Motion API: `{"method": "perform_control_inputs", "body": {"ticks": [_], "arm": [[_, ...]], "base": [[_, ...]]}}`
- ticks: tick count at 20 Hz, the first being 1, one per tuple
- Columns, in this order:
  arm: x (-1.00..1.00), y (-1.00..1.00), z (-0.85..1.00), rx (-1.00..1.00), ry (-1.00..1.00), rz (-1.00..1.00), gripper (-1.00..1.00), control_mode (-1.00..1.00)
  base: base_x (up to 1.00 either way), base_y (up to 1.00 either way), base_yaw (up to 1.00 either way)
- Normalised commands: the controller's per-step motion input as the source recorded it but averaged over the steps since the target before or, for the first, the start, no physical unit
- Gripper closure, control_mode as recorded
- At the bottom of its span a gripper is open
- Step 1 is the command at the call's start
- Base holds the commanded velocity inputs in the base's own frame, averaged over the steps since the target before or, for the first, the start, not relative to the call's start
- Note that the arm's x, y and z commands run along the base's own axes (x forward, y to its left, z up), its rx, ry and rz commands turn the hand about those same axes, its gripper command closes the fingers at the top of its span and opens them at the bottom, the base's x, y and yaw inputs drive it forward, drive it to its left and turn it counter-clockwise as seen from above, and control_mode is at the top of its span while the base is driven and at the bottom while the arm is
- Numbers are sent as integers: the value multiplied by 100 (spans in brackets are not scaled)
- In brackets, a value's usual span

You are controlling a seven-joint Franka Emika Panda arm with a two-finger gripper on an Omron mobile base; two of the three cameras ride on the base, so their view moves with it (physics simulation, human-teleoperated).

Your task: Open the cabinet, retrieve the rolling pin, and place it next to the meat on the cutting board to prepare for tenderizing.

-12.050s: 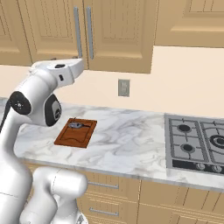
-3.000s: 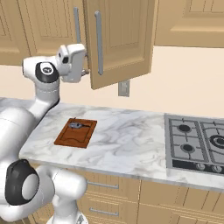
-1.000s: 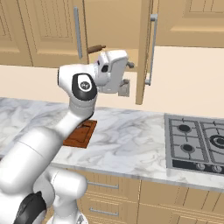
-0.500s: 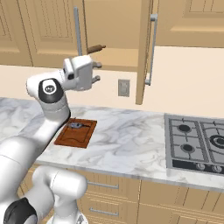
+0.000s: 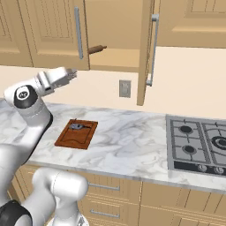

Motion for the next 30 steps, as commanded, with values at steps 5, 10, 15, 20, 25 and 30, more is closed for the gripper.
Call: {"method": "perform_control_inputs", "body": {"ticks": [5,10,15,20,25,30], "arm": [[0,19,1,18,-35,34,-100,-100],[18,0,10,19,-24,44,-100,-100],[30,0,15,18,-19,46,-100,-100],[58,0,27,13,-13,33,-100,-100],[71,0,20,9,-6,24,-100,-100],[63,5,3,5,-3,18,-100,-100]], "base": [[0,0,0],[0,0,0],[0,0,0],[0,0,0],[0,0,0],[0,0,0]]}}
